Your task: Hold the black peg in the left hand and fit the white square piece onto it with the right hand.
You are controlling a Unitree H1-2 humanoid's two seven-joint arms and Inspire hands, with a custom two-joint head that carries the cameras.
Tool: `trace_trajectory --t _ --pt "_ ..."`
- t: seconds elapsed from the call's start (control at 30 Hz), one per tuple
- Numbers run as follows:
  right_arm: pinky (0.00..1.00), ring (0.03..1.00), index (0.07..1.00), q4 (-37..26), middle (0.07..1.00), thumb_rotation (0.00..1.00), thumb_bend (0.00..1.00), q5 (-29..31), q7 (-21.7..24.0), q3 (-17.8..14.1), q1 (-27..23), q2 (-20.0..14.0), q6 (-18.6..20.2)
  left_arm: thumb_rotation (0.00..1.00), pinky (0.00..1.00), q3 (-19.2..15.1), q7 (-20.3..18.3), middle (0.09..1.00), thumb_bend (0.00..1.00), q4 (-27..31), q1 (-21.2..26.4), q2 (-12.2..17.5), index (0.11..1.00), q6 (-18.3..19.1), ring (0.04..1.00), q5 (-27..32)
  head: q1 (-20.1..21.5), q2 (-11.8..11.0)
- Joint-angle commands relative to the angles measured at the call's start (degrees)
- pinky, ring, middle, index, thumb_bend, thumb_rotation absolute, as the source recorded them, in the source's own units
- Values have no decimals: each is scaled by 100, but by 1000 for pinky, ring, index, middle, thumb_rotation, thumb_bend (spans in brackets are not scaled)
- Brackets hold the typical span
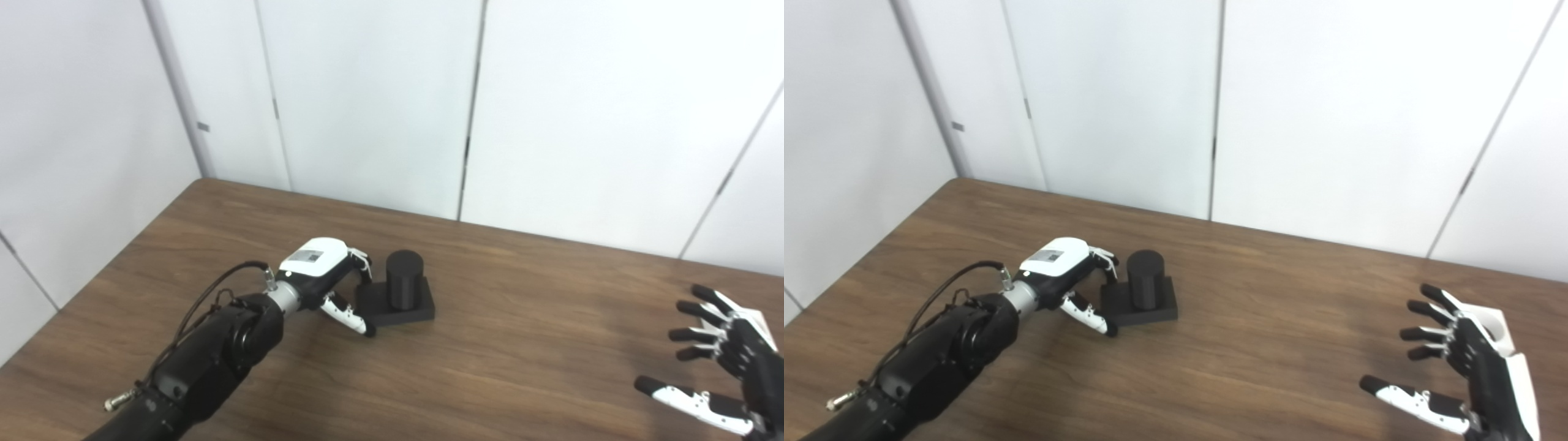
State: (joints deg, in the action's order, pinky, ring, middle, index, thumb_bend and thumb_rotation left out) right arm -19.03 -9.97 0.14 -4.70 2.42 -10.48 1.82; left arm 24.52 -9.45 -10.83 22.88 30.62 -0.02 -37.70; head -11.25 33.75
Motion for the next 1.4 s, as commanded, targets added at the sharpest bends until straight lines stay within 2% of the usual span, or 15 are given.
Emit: trace_trajectory --t 0.0,0.23,0.37,0.57,0.87,0.97,1.1,1.23,1.37 --pt "491 609 832 -89 761 0 539 -27 -75 -63 -181 -48 -210 74 730 529 -392 839 522 -42 -120 -358 488 -359 876 -186 66 24" --pt "486 601 831 -47 754 0 560 -124 -130 -98 -185 -52 -262 76 742 1024 -520 850 522 -269 116 -645 489 -439 891 -309 337 115" --pt "471 585 820 61 743 0 569 -135 -156 -101 -188 -72 -451 76 745 1248 -583 845 521 -523 285 -831 489 -559 885 -335 491 165" --pt "467 586 819 109 739 14 577 -235 -189 -114 -168 -76 -577 76 716 1583 -640 846 521 -695 418 -934 488 -816 879 -442 795 259" --pt "479 593 817 67 740 71 595 -290 -250 -100 -148 -28 -567 76 731 1908 -845 856 522 -412 434 -813 489 -844 892 -431 1242 395" --pt "471 595 811 -17 742 78 600 -349 -269 -110 -217 -20 -509 75 732 1866 -892 853 522 -310 439 -719 489 -847 886 -368 1679 499" --pt "484 608 812 -157 743 106 607 -493 -243 -157 -318 -112 -377 76 707 1799 -836 848 522 -213 437 -552 489 -940 868 -402 2087 517" --pt "493 610 800 -307 730 122 629 -689 -168 -228 -444 -300 -208 72 692 1712 -817 839 523 -103 342 -390 488 -1000 856 -383 2655 340" --pt "553 659 813 -390 746 120 645 -830 -88 -282 -563 -506 -11 71 704 1642 -814 838 523 -33 264 -240 489 -1064 854 -374 3188 167"
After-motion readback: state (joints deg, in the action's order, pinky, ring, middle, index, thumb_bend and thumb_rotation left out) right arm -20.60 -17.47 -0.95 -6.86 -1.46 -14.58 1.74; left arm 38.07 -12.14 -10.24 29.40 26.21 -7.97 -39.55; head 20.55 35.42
